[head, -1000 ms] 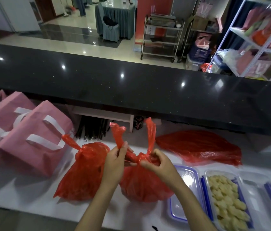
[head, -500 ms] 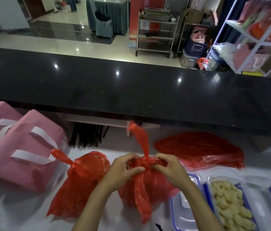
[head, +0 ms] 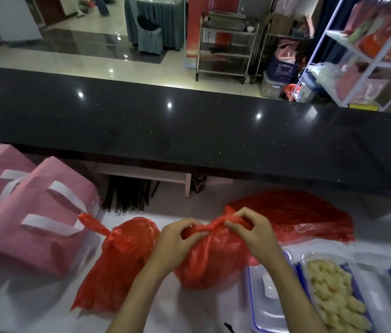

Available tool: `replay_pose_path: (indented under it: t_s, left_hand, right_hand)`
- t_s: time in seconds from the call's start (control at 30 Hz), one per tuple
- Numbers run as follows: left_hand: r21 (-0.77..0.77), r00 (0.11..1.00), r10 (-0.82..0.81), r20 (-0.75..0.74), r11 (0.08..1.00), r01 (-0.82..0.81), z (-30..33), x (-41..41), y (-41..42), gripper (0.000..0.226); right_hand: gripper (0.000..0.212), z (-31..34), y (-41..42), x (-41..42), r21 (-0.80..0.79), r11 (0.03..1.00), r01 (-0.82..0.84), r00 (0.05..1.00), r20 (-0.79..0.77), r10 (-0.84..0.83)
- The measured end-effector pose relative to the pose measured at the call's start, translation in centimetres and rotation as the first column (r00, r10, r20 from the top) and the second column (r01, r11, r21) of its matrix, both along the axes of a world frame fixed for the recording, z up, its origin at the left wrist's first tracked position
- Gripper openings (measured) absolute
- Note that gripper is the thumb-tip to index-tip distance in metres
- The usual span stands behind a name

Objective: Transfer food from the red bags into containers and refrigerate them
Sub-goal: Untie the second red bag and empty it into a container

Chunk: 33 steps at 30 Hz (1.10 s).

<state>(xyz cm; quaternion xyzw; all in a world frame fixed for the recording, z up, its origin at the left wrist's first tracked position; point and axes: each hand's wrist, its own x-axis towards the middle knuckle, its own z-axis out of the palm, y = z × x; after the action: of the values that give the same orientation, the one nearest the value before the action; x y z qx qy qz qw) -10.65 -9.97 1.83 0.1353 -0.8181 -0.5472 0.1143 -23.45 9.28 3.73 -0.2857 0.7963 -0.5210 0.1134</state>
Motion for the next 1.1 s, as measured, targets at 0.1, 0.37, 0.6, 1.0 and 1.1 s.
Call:
replay_pose_path:
  t_s: [0.1, 0.37, 0.6, 1.0, 1.1]
  left_hand:
    - [0.100, 0.989, 0.142, -0.044, 0.986, -0.137, 0.6, 0.7, -0.2, 0.014]
    - [0.188, 0.960, 0.276, -0.041, 0.946, -0.263, 1.6, 1.3, 2.1, 0.020]
    - [0.358, 0.904, 0.424, 0.049, 0.838, -0.413, 1.4, 2.4, 1.8, 0.061]
    - [0.212, 0.997, 0.019, 0.073, 0.977, -0.034, 1.8, 2.4, 5.0, 0.125]
    - [0.105, 0.993, 0.062, 0.102, 0.992, -0.073, 0.0, 1.6, 4.8, 0.128]
  right_hand:
    - [0.022, -0.3, 2.1, -1.2, -0.181, 0.930, 0.321, 0.945, 0.131, -0.301]
    - [0.031, 0.5, 2.5, 0.6, -0.256, 0.921, 0.293, 0.932, 0.290, -0.216]
    - [0.039, 1.4, 3.1, 0.0, -0.350, 0.737, 0.578, 0.791, 0.464, -0.399]
    - [0.018, 1.5, -1.2, 4.3, -0.423, 0.832, 0.359, 0.901, 0.388, -0.192]
    - [0.021, 1.9, -1.7, 5.0, -0.443, 0.787, 0.430, 0.845, 0.505, -0.177]
